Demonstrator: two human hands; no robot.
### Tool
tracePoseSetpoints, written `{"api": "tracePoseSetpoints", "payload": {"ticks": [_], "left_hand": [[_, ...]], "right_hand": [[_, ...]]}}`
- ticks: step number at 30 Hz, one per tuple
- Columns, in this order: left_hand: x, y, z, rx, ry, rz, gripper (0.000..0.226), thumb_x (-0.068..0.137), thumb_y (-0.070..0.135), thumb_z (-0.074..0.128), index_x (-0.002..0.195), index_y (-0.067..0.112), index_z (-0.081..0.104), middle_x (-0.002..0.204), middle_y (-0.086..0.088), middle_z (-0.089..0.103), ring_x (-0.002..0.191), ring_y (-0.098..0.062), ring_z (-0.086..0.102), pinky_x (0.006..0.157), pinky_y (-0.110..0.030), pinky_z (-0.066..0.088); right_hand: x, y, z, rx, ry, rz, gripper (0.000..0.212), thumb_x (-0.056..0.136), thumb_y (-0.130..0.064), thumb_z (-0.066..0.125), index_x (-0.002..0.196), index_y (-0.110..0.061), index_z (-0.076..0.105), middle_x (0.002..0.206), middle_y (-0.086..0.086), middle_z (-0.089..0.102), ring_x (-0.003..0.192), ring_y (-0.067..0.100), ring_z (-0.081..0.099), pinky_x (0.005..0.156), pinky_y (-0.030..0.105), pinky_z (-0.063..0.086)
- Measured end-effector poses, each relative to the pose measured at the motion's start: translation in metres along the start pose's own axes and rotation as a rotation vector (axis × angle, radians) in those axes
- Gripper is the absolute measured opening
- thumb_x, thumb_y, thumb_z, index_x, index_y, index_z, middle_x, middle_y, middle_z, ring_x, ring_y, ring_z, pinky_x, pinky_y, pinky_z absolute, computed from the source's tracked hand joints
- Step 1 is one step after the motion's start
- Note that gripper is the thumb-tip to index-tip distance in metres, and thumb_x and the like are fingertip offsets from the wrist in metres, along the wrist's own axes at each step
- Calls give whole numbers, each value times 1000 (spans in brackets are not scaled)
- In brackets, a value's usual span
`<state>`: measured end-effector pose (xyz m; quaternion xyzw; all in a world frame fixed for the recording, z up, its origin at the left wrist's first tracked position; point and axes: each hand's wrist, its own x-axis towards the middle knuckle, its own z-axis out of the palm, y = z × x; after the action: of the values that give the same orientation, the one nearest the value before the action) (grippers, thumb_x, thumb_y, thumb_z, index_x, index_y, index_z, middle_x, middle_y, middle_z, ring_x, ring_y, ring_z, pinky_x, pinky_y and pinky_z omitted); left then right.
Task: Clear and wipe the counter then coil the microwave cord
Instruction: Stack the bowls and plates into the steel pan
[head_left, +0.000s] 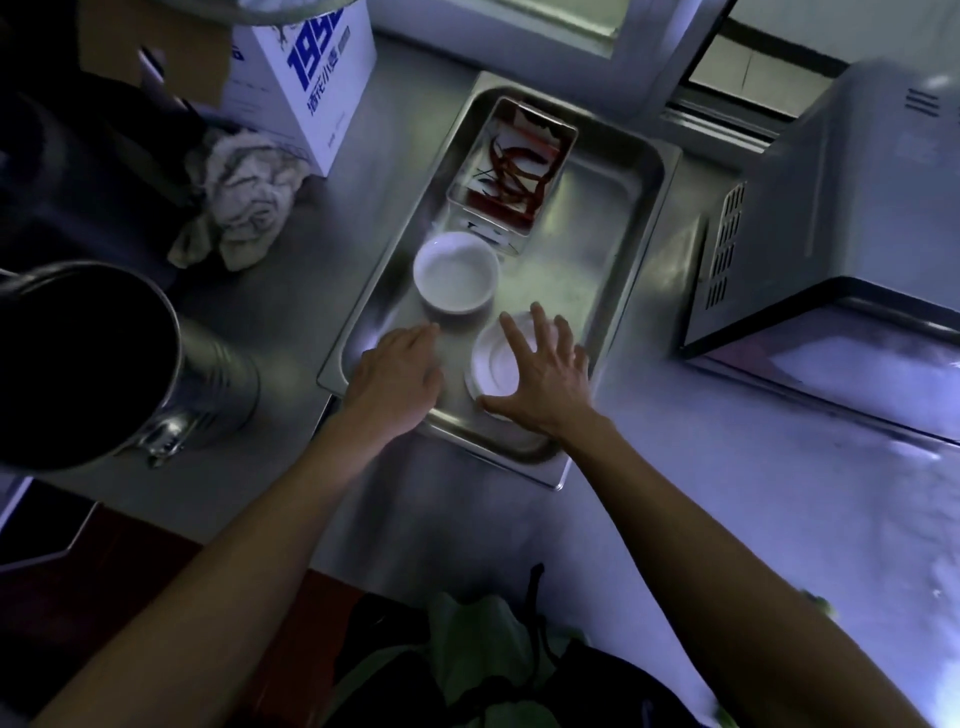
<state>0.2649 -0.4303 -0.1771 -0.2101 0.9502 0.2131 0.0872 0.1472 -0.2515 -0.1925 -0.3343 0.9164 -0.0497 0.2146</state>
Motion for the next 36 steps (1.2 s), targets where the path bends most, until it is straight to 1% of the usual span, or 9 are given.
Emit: {"api": "tracePoseSetpoints", "payload": {"ticks": [5, 11, 15, 19, 23, 27, 30, 33, 36], "left_hand": [[2, -5, 0, -15, 29, 13, 53, 97, 28, 51, 147, 16, 40, 146, -3, 49, 135, -24, 41, 103, -44, 40], [10, -5, 3, -46, 36, 52, 53, 96, 22, 54, 147, 11, 43, 144, -7, 50, 133, -26, 44, 102, -45, 43], [17, -2, 3, -61, 36, 83, 50, 96, 19, 53, 144, 9, 45, 141, -8, 52, 131, -27, 46, 99, -45, 45], [19, 0, 3, -59, 19, 95, 51, 96, 19, 53, 145, 10, 44, 143, -8, 51, 132, -27, 44, 102, -47, 44], [14, 2, 3, -34, -4, 96, 55, 97, 25, 52, 149, 13, 38, 148, -7, 46, 136, -26, 41, 104, -47, 43], [5, 11, -1, -19, -36, 122, 60, 97, 31, 52, 152, 17, 31, 152, -5, 40, 139, -24, 35, 106, -48, 40], [0, 27, -5, 13, -30, 193, 58, 96, 35, 53, 149, 19, 35, 147, -5, 45, 133, -27, 41, 100, -49, 43], [-6, 48, -5, 62, -41, 257, 56, 97, 37, 53, 147, 17, 38, 146, -7, 47, 129, -31, 46, 99, -50, 43], [-14, 76, -1, 117, -48, 336, 55, 95, 36, 54, 144, 13, 41, 145, -9, 48, 132, -32, 44, 99, -50, 45]], "right_hand": [[13, -2, 18, -58, -75, 15, 116, 72, -78, 63, 157, -37, -5, 166, 5, -16, 151, 42, -5, 116, 64, 17], [21, 2, 31, -57, -125, 40, 116, 74, -79, 60, 157, -35, -8, 165, 5, -23, 151, 41, -17, 119, 67, 4], [23, 3, 38, -53, -135, -4, 115, 76, -78, 60, 156, -36, -10, 164, 7, -26, 150, 41, -20, 118, 68, 6], [23, 3, 42, -59, -131, -4, 114, 77, -78, 59, 156, -35, -12, 163, 7, -28, 149, 41, -22, 118, 69, 4], [13, 2, 33, -51, -98, 4, 100, 86, -71, 53, 157, -33, -6, 165, 7, -21, 152, 38, -17, 120, 63, 6], [-15, 3, 12, -6, 24, 46, 80, 96, -55, 50, 158, -30, 7, 168, 7, -9, 154, 33, -7, 122, 56, 13], [-42, 9, -7, 36, 112, 78, 72, 98, -51, 48, 158, -29, 14, 168, 6, 1, 154, 30, 1, 122, 52, 16], [-74, 18, -21, 69, 238, 103, 65, 97, -46, 53, 154, -26, 27, 165, 8, 18, 152, 28, 15, 119, 50, 23], [-109, 35, -28, 120, 300, 153, 56, 97, -41, 56, 147, -24, 39, 162, 8, 29, 147, 28, 26, 115, 48, 30]]}}
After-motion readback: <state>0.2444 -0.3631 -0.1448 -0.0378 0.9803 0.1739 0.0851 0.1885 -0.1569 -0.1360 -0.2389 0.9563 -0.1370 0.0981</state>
